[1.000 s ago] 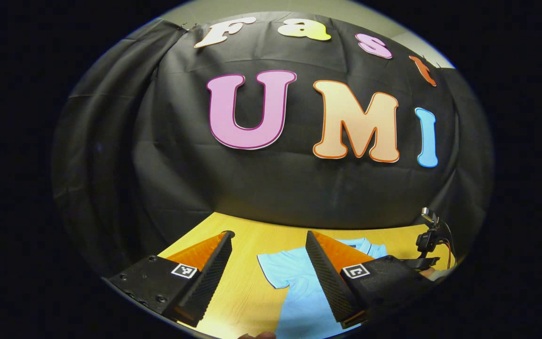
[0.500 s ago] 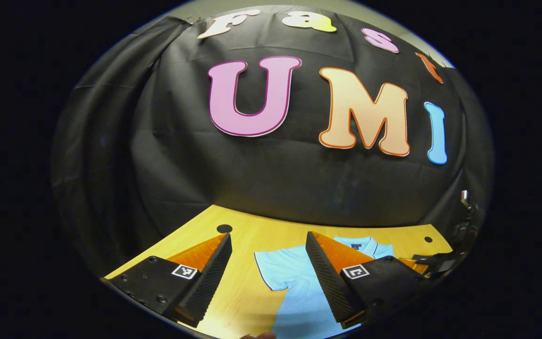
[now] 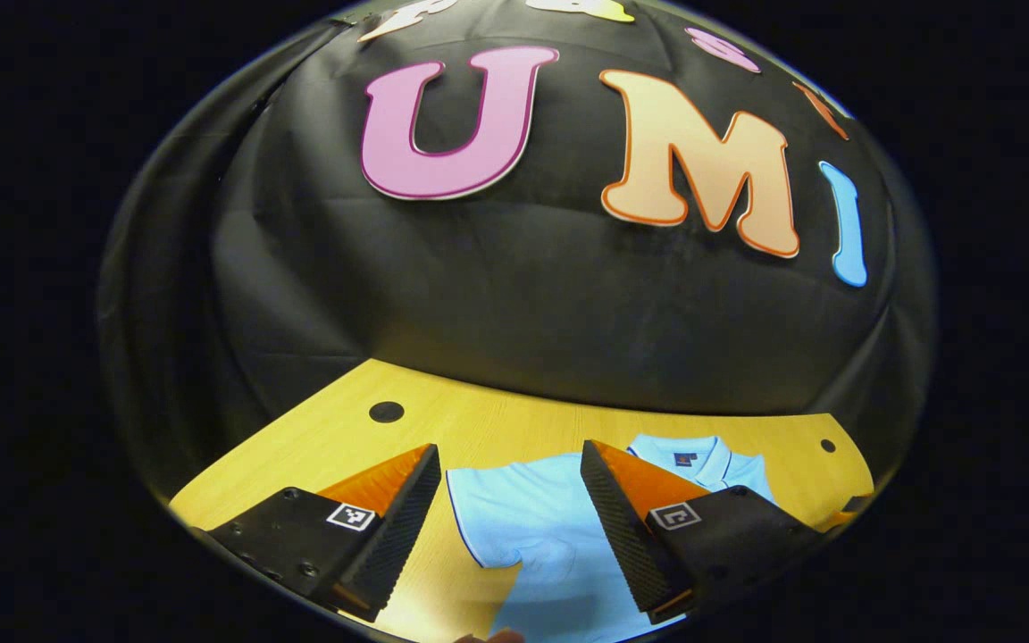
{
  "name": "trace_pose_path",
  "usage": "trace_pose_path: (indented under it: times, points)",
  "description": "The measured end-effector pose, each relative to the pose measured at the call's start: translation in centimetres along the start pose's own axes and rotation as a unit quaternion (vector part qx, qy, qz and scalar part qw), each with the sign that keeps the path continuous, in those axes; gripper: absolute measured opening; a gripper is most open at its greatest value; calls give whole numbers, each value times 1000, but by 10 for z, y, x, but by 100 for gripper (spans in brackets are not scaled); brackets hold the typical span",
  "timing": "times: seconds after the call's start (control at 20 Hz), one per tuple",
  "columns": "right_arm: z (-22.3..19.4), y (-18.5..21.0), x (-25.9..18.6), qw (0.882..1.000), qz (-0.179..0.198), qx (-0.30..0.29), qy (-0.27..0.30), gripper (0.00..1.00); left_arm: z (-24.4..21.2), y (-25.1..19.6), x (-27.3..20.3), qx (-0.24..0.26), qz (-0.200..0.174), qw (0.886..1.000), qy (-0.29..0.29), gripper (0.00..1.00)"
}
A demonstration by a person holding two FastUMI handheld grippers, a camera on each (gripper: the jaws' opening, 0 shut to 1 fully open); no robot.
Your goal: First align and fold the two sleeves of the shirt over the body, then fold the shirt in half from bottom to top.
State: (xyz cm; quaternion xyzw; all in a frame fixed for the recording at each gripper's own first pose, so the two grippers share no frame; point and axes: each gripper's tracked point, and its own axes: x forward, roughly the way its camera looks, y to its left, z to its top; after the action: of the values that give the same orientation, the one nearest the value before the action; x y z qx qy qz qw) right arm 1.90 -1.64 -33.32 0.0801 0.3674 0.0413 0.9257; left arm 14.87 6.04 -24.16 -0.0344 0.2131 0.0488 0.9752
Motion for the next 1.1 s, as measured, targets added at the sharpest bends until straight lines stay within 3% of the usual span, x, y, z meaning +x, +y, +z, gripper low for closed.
trace_pose_path:
  times: [0.1,0.15,0.5,0.75,1.05,1.1]
  points:
    - [-15,-9,-9,1000,-12,10,9,93,-17,7,17,-8,7,1000,20,95]
    - [-23,-13,-13,1000,-19,13,13,98,-25,12,25,-9,14,999,27,95]
    - [-41,-19,-27,999,-36,19,26,98,-89,31,77,-11,34,995,97,95]
    - [-40,-22,-30,999,-42,25,23,98,-117,40,85,-28,52,990,131,95]
    - [-41,-31,-32,998,-48,17,24,98,-126,44,88,5,69,988,141,96]
    - [-41,-33,-33,998,-49,18,24,98,-127,38,90,8,62,988,141,90]
